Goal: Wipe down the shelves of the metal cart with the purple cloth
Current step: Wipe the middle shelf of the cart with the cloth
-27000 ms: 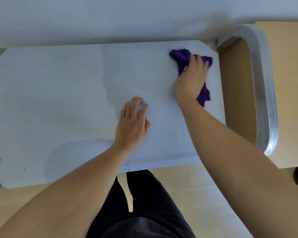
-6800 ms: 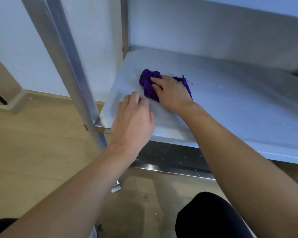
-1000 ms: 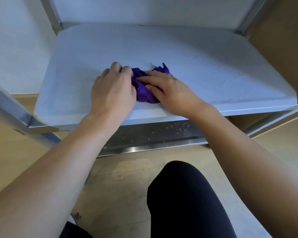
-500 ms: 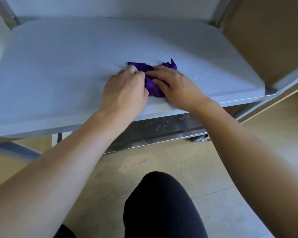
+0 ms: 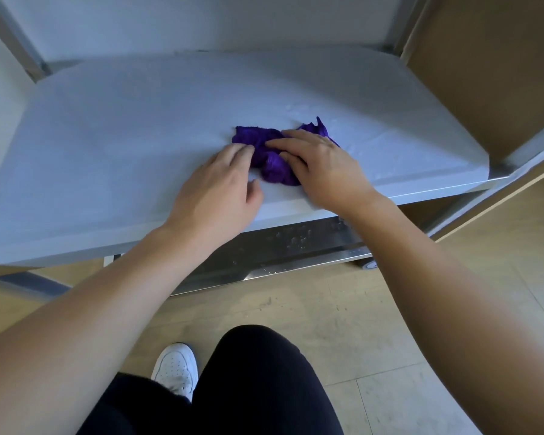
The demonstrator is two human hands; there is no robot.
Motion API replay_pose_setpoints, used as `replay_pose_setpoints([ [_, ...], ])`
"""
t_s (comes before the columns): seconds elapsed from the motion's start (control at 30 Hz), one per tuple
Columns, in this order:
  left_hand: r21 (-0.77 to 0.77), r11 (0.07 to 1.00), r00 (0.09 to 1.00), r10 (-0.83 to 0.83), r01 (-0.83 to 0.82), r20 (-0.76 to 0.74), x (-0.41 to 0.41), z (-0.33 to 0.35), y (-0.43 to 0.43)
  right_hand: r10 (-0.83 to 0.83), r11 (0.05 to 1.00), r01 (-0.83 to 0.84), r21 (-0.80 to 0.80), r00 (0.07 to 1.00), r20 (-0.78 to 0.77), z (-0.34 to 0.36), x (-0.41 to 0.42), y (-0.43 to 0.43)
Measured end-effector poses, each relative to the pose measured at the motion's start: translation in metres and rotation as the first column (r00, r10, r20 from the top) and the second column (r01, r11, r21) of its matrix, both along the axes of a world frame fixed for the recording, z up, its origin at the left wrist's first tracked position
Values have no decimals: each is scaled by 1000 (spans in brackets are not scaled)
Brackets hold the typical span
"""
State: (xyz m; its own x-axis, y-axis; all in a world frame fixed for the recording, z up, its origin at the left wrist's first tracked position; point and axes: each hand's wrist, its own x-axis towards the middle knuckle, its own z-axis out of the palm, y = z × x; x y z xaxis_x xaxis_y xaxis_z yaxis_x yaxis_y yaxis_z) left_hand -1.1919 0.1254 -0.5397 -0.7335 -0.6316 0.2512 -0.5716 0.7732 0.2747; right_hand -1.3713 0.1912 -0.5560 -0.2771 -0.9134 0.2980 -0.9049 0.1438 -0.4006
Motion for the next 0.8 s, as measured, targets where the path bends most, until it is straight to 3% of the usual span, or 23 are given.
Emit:
replay_pose_setpoints([
  [0.1,19,990,990,142,-141,-8,6,0,-15,-46,999,46,-4,999,20,0,-1,-3],
  [0.47,-77,991,988,96,-106,-123,9,-16,-22,-257,959,248,135,965,58,9,-25,-112],
  [0.63,-143,979,986,134,-148,-99,7,-15,-19,-219,965,208,162,974,54,13,-22,-134],
  [0.8,-139,979,985,138,-152,-101,6,-15,-18,-3,995,-5,95,997,80,5,-4,-92],
])
